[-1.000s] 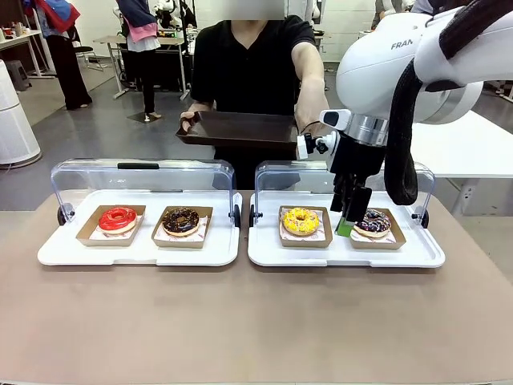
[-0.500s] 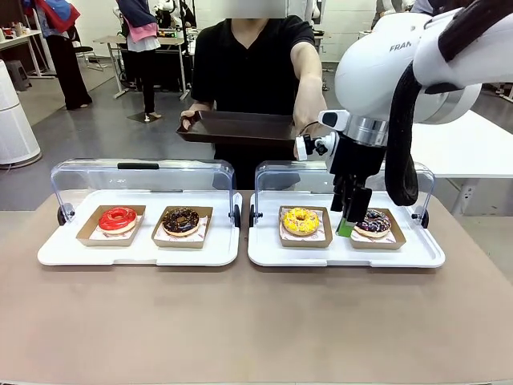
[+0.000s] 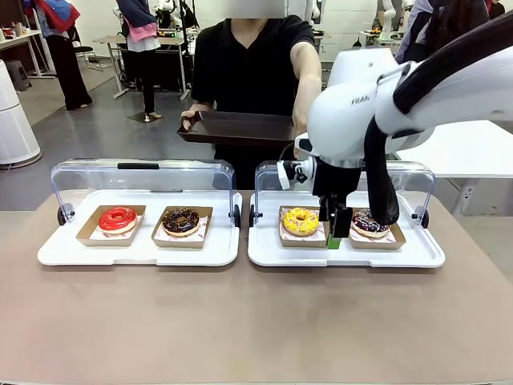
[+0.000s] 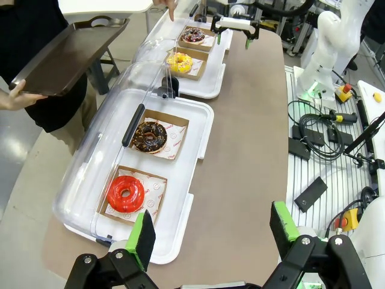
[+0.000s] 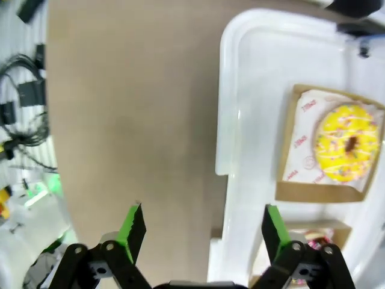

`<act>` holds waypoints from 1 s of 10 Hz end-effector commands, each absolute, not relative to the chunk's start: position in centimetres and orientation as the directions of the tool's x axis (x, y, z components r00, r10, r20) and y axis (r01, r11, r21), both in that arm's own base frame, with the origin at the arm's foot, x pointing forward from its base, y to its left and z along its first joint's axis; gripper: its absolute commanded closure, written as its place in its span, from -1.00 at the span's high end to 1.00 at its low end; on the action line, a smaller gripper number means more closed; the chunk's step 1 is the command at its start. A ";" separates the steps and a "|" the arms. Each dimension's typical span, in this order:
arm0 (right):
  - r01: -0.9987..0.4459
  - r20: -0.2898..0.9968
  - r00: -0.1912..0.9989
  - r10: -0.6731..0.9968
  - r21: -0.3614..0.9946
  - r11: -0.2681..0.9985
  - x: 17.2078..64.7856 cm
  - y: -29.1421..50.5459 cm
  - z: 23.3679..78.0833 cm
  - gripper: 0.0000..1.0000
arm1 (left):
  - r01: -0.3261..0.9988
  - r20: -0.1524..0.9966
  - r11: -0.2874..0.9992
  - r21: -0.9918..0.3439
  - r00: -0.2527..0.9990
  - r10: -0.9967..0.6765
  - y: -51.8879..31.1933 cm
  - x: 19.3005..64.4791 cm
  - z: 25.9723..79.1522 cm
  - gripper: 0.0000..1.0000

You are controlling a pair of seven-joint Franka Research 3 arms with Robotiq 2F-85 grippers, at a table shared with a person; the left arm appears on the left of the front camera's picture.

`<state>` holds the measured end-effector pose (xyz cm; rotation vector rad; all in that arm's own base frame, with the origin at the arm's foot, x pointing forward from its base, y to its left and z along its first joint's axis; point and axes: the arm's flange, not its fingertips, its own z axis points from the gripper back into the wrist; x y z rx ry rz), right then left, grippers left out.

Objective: Provide the desired donut to the person.
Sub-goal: Pick up and lift the Paper togo box containing the Donut pointed at by the person.

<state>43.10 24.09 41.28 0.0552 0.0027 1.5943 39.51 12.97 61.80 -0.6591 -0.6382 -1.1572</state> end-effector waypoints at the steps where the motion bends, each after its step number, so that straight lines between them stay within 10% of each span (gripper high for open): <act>1: -1.000 0.047 -0.017 0.999 -0.018 -0.016 43.6 24.4 39.2 1.00 | 0.956 0.747 0.258 -0.140 0.273 -0.606 13.0 39.3 61.9 1.00; 10: -0.999 0.053 -0.008 0.999 -0.033 -0.007 45.2 23.4 37.2 1.00 | 0.956 0.747 0.258 -0.140 0.273 -0.606 13.0 39.3 61.9 1.00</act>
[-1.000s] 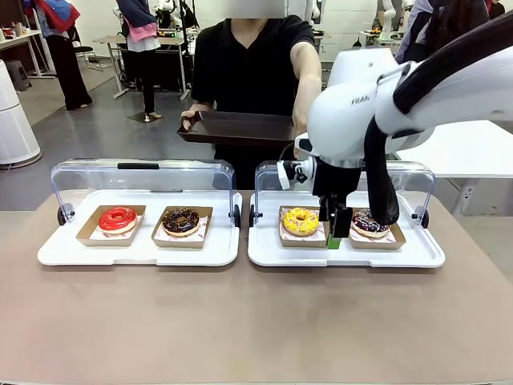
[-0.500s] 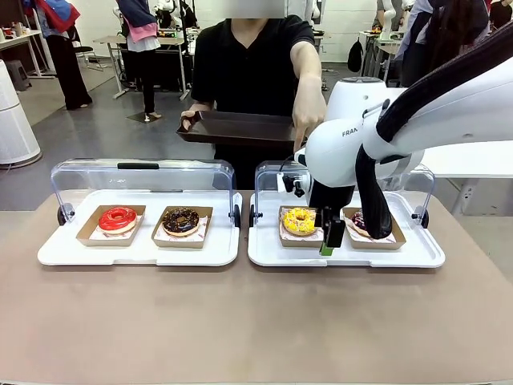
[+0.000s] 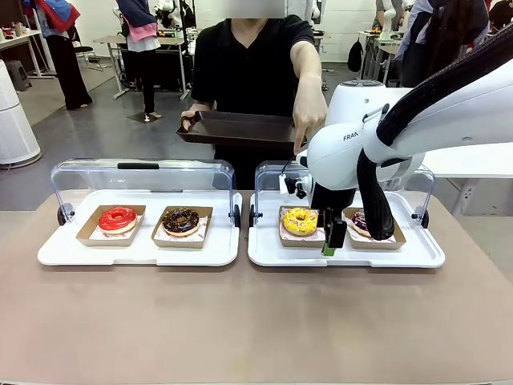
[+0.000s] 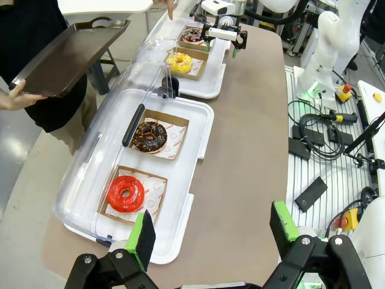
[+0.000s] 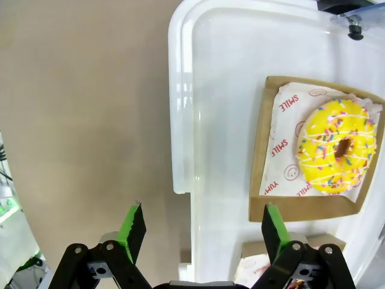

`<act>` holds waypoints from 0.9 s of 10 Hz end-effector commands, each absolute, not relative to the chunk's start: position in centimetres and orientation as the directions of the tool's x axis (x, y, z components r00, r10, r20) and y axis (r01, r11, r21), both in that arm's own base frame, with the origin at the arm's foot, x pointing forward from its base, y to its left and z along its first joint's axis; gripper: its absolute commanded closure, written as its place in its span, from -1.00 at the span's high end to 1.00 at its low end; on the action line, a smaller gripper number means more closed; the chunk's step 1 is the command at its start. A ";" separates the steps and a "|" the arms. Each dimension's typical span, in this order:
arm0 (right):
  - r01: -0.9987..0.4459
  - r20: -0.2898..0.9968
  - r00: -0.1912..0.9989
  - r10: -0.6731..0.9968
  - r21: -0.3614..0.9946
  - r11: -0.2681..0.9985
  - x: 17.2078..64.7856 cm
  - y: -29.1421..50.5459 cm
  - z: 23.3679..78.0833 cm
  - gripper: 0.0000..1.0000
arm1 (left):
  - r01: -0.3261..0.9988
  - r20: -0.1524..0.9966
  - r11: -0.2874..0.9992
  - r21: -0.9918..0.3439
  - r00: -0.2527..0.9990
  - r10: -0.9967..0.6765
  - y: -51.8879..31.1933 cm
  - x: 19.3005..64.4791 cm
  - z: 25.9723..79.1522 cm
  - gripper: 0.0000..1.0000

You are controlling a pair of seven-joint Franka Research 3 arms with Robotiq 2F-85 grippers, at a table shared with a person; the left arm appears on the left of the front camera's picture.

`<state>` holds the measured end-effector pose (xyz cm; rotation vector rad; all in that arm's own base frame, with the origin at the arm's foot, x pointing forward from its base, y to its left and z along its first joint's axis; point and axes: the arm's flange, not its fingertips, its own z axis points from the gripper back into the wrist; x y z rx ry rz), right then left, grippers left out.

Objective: Provide the desired donut to the person.
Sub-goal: Pick up and lift the Paper togo box containing the Donut pointed at by the person.

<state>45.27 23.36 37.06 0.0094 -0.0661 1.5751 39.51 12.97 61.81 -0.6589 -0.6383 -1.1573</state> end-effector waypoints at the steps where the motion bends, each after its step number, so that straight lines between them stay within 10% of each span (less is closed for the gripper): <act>1: -0.999 0.048 -0.005 0.999 -0.036 -0.003 45.3 23.3 37.1 1.00 | 0.956 0.747 0.258 -0.140 0.273 -0.606 13.0 39.3 61.9 1.00; 9: -0.991 0.046 0.085 0.995 -0.096 0.090 46.8 23.9 34.5 1.00 | 0.956 0.747 0.258 -0.140 0.273 -0.606 13.0 39.3 61.9 1.00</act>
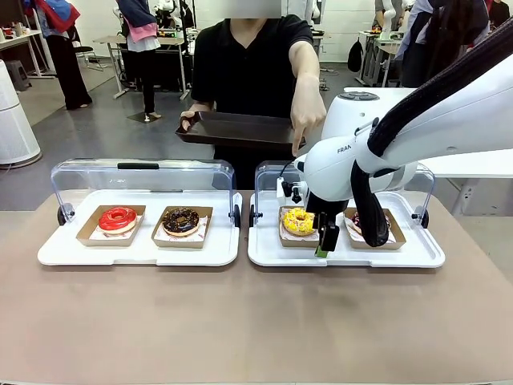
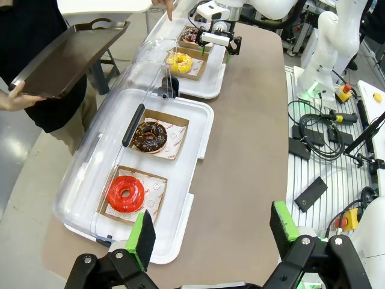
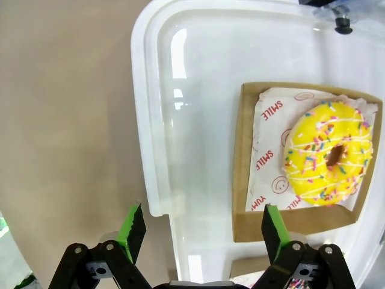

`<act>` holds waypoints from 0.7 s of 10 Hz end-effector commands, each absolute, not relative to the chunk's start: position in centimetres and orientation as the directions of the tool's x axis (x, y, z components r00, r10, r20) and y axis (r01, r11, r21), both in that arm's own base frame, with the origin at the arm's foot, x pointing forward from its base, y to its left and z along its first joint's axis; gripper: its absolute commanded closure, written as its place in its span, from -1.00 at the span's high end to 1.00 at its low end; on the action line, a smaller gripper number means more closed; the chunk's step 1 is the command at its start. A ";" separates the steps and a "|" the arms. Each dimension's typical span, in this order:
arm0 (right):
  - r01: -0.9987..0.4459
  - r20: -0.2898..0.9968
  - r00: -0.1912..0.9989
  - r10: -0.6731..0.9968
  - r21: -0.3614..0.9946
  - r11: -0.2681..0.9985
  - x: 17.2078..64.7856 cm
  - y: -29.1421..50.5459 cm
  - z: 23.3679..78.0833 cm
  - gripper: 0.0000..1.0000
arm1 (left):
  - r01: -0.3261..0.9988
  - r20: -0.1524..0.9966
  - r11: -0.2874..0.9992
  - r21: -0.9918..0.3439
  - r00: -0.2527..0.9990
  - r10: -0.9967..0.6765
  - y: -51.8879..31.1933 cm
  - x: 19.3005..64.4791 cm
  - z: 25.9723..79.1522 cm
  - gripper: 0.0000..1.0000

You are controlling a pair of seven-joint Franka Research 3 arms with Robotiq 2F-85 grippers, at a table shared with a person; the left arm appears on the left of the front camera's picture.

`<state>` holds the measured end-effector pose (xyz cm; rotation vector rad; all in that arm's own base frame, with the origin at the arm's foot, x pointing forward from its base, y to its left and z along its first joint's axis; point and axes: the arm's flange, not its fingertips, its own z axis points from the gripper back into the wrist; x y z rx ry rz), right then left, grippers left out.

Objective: Provide the desired donut to the person.
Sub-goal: Pick up and lift the Paper togo box containing the Donut pointed at by the person.

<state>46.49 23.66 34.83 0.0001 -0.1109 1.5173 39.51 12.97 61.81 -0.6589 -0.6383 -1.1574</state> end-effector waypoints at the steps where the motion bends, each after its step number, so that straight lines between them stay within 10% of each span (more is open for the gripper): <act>1: -0.990 0.042 0.097 0.994 -0.101 0.101 46.9 23.8 34.4 1.00 | 0.956 0.747 0.258 -0.140 0.273 -0.606 13.0 39.3 61.9 1.00; 7: -0.985 0.064 0.142 0.988 -0.087 0.147 48.9 22.7 33.1 1.00 | 0.956 0.747 0.258 -0.140 0.273 -0.606 13.0 39.3 61.9 1.00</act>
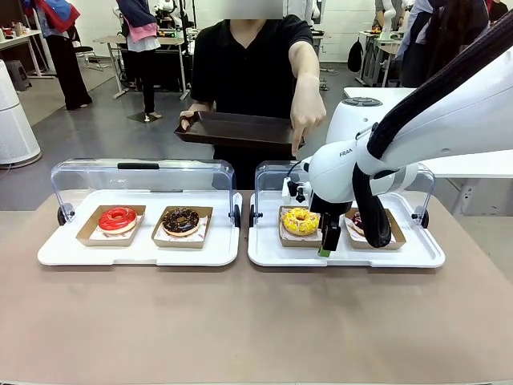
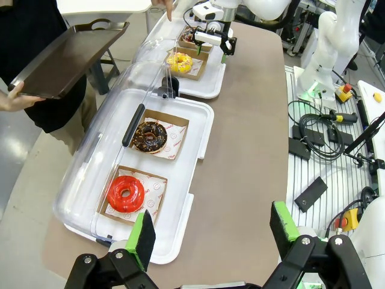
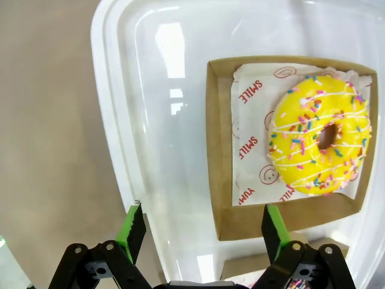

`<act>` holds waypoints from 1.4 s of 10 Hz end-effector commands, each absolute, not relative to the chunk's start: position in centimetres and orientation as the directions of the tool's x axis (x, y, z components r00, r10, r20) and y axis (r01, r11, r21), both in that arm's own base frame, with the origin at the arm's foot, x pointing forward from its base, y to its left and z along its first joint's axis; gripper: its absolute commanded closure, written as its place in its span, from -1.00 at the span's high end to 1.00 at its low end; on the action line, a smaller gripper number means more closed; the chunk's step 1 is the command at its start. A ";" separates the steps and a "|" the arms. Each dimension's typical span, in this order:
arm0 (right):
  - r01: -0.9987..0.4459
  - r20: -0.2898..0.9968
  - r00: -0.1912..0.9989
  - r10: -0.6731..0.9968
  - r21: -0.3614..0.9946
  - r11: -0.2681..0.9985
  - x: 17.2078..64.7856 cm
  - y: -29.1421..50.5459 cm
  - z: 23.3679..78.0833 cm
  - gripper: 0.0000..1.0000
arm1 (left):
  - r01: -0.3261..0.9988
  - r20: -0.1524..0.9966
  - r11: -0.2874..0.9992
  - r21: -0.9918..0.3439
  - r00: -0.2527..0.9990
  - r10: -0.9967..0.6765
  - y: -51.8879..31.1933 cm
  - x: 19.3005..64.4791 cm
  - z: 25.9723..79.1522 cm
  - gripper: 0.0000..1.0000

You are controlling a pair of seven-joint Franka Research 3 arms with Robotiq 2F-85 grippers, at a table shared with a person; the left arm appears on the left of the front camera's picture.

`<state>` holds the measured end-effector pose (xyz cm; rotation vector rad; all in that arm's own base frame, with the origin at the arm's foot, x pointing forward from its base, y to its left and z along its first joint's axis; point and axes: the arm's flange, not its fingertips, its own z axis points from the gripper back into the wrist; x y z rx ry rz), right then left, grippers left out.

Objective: Provide the desired donut to the person.
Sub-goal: Pick up and lift the Paper togo box containing the Donut pointed at by the person.

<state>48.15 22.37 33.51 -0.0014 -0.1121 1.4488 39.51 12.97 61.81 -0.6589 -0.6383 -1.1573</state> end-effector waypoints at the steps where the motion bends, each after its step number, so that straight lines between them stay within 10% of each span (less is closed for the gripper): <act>1: -0.985 0.065 0.147 0.987 -0.082 0.152 49.1 22.6 32.9 1.00 | 0.956 0.747 0.258 -0.140 0.273 -0.606 13.0 39.3 61.9 1.00; 2: -0.984 0.070 0.151 0.986 -0.086 0.157 49.3 22.5 32.8 1.00 | 0.956 0.747 0.258 -0.140 0.273 -0.606 13.0 39.3 61.9 1.00; 5: -0.984 0.076 0.148 0.986 -0.087 0.154 49.4 22.1 32.5 -0.80 | 0.956 0.747 0.258 -0.140 0.273 -0.606 13.0 39.3 61.9 1.00; 6: -0.984 0.076 0.150 0.986 -0.084 0.156 49.3 22.1 32.5 -1.00 | 0.956 0.747 0.258 -0.140 0.273 -0.606 13.0 39.3 61.9 1.00; 14: -0.990 0.084 0.125 0.989 -0.060 0.131 49.1 22.1 31.5 -1.00 | 0.956 0.747 0.258 -0.140 0.273 -0.606 13.0 39.3 61.9 1.00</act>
